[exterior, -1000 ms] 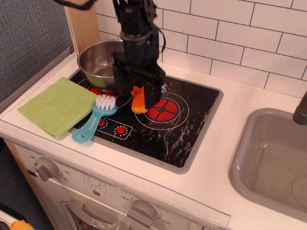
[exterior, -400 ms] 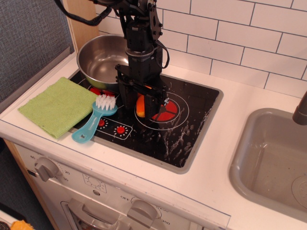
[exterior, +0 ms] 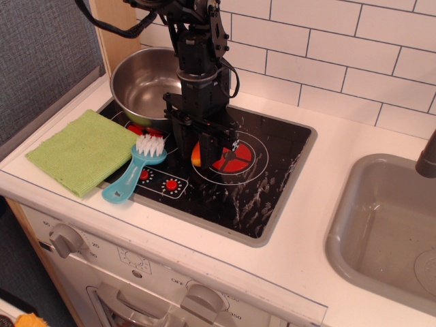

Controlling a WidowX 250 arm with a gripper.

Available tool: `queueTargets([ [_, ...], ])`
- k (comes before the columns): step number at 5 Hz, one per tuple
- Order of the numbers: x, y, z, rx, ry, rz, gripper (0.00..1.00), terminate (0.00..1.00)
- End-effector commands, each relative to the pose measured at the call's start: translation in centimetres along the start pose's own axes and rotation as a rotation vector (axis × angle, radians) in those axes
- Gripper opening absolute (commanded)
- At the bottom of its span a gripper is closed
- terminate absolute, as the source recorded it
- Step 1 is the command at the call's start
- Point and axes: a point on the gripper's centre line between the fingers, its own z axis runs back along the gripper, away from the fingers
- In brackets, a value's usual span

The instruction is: Place the orange on the green cloth.

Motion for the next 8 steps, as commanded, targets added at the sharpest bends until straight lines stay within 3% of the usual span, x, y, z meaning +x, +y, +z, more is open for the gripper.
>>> queueTargets([
  [1,0.2,0.1,4.5,0.032,-0.123,-0.031,0.00,0.00],
  [2,0.1,0.6,9.5,0.034,-0.284,-0.033,0.00,0.00],
  [3,-1.3,2.4,14.1,0.067,-0.360,0.019,0.00,0.00],
  [4,-4.4,6.0,13.7,0.085,-0.280,0.033,0.00,0.00],
  [5,-8.2,7.8,11.7,0.100,-0.170,0.020,0.00,0.00],
  [7,-10.8,9.9,8.7,0.116,-0.106,0.037,0.00,0.00],
  [8,-10.6,10.9,6.8,0.136,-0.091,-0.008,0.00,0.00],
])
